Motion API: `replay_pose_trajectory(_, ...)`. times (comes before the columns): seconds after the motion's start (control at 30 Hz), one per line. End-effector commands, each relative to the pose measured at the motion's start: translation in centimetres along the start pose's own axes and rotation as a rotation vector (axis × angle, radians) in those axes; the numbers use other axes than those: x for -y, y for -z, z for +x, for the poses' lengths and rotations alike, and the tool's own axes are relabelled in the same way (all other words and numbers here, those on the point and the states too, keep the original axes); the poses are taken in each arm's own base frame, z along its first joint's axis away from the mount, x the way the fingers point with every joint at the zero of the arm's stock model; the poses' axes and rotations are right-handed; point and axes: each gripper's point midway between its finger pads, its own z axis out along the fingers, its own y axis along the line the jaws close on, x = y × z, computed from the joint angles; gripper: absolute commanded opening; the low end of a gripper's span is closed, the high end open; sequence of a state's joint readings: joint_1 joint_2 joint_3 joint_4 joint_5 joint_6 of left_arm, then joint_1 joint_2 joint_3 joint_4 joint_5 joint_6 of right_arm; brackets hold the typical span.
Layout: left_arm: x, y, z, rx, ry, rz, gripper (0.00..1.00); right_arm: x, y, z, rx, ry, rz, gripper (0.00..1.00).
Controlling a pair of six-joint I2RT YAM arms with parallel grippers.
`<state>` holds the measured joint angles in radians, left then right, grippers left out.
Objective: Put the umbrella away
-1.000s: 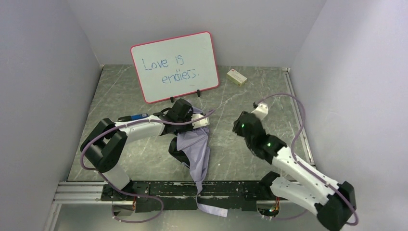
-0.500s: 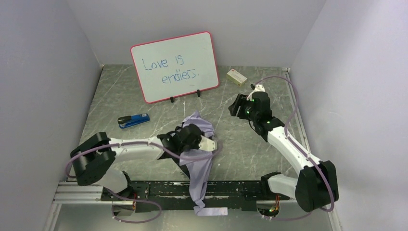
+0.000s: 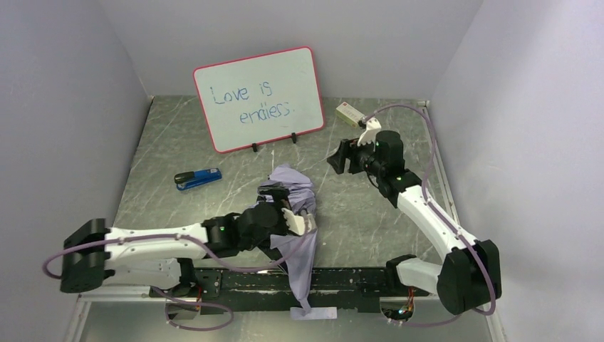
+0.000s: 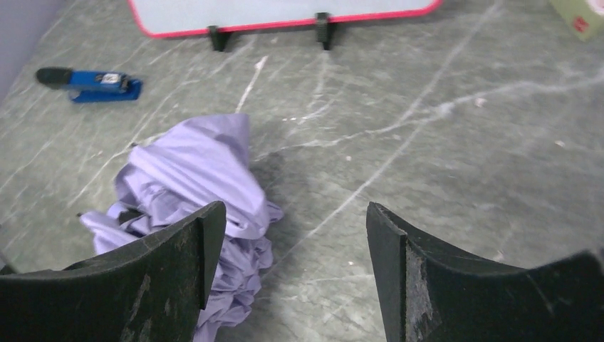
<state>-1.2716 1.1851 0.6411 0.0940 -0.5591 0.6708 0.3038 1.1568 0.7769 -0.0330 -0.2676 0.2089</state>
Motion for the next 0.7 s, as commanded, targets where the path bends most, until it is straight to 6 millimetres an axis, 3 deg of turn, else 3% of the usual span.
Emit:
replay_pose_trajectory(0.0,-2.0,3.3,-3.9,0.163,0.234,0.025,0.97,-3.8,-0.3,-0.1,-0.046,0.056,-0.242,0.76)
replay_pose_trajectory(0.2,-5.6,8.5,-5.5,0.32,0.487,0.003,0.97,-8.5,-1.0,0.7,-0.156,0.113,-0.57,0.84)
replay_pose_trajectory(0.27,-6.5,9.5,-5.5,0.352,0.538,-0.02,0.97,-9.9,-1.6,1.3,-0.202,0.177,-0.653,0.97)
replay_pose_trajectory(0.4,-7.1,10.2,-5.4,0.35,0.573,-0.027,0.97,-11.0,-3.8,4.6,-0.373,0.309,-0.726,1.0)
replay_pose_trajectory(0.53,-7.2,10.3,-5.0,0.319,0.576,-0.027,0.97,-11.9,-3.8,8.2,-0.541,0.396,-0.839,1.0)
replay_pose_trajectory(0.67,-7.3,10.6,-5.0,0.333,0.567,-0.021,0.97,-13.3,-3.5,9.8,-0.556,0.493,-0.938,1.0)
